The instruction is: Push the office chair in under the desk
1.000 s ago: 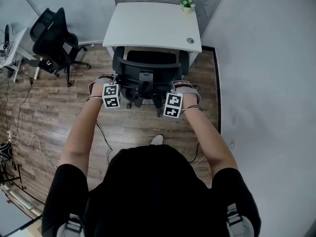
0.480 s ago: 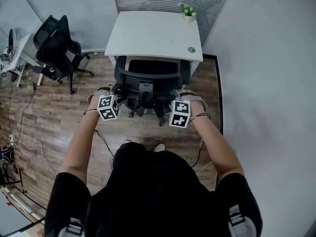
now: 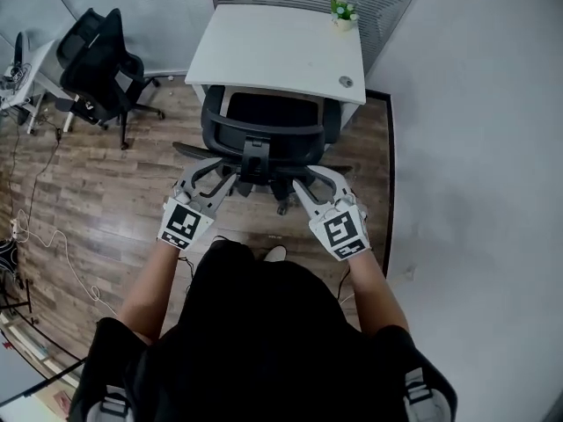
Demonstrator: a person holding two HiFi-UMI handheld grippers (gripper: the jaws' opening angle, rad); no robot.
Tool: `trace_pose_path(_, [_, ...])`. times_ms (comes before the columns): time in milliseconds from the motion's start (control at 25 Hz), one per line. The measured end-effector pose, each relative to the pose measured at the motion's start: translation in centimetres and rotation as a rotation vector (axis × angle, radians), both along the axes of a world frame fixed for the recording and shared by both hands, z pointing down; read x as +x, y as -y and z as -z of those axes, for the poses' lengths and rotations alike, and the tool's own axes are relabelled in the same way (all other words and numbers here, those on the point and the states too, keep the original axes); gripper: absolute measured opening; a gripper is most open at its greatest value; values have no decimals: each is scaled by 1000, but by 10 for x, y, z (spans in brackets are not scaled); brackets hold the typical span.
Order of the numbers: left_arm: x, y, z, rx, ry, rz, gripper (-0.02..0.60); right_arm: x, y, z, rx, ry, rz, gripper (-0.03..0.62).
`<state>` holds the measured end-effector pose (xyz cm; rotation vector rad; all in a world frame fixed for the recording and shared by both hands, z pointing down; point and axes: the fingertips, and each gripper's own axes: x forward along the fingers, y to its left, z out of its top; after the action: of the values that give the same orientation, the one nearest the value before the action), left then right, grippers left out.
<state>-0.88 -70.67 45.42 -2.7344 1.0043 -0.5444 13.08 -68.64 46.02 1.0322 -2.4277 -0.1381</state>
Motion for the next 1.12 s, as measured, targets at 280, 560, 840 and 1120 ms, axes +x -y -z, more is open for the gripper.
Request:
trace_pose_path(280, [43, -36, 56, 55, -213, -66, 36, -14, -23, 55, 66, 417, -9, 32])
trace_pose_path(560, [63, -30, 68, 33, -302, -43, -5, -1, -16, 76, 105, 476, -25, 3])
trace_pose_path(840, [69, -28, 71, 27, -319, -55, -5, -4, -17, 85, 129, 471, -9, 3])
trace_pose_path(1120, [65, -27, 74, 25, -326, -48, -5, -13, -16, 85, 122, 459, 6, 3])
